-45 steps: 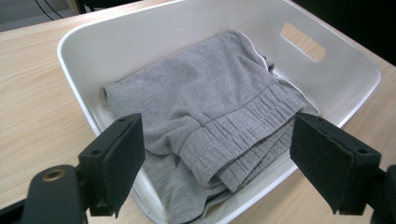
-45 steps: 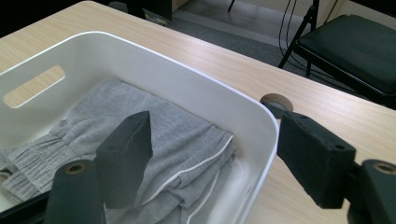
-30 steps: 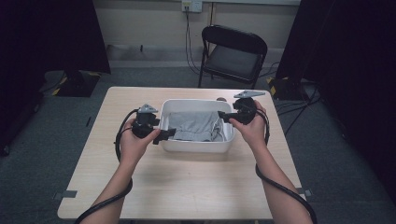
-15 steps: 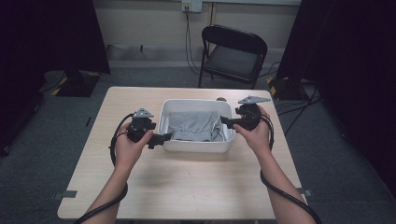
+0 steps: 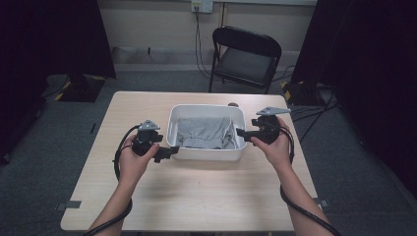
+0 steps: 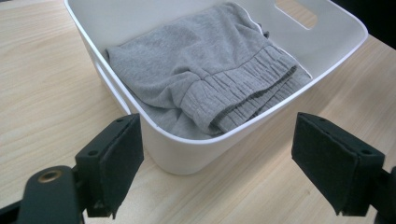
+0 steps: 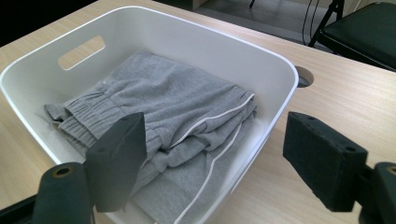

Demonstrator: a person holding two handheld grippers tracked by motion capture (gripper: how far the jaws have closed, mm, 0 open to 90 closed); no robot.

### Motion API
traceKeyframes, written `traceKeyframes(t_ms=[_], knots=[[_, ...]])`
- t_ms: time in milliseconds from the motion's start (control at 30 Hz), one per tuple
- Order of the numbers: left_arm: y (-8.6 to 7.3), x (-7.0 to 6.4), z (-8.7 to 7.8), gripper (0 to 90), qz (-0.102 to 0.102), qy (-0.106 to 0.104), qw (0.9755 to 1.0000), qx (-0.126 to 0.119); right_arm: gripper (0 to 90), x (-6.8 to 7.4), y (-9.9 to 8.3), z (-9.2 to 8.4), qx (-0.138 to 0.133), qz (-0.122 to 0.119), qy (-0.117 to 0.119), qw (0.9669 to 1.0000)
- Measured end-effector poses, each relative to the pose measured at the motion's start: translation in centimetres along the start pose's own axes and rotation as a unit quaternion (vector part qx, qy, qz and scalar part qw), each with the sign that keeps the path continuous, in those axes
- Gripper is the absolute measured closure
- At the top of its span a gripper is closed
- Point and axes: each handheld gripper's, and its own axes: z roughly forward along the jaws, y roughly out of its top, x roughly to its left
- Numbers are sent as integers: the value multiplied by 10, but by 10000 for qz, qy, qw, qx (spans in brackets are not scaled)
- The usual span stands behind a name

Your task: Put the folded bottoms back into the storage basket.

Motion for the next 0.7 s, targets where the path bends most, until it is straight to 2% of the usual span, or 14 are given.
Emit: traceKeyframes(t_ms=[700], knots=[[-21, 6, -9, 165, -84, -20, 10000, 44, 213, 5, -18, -17, -69, -57, 203, 9998]])
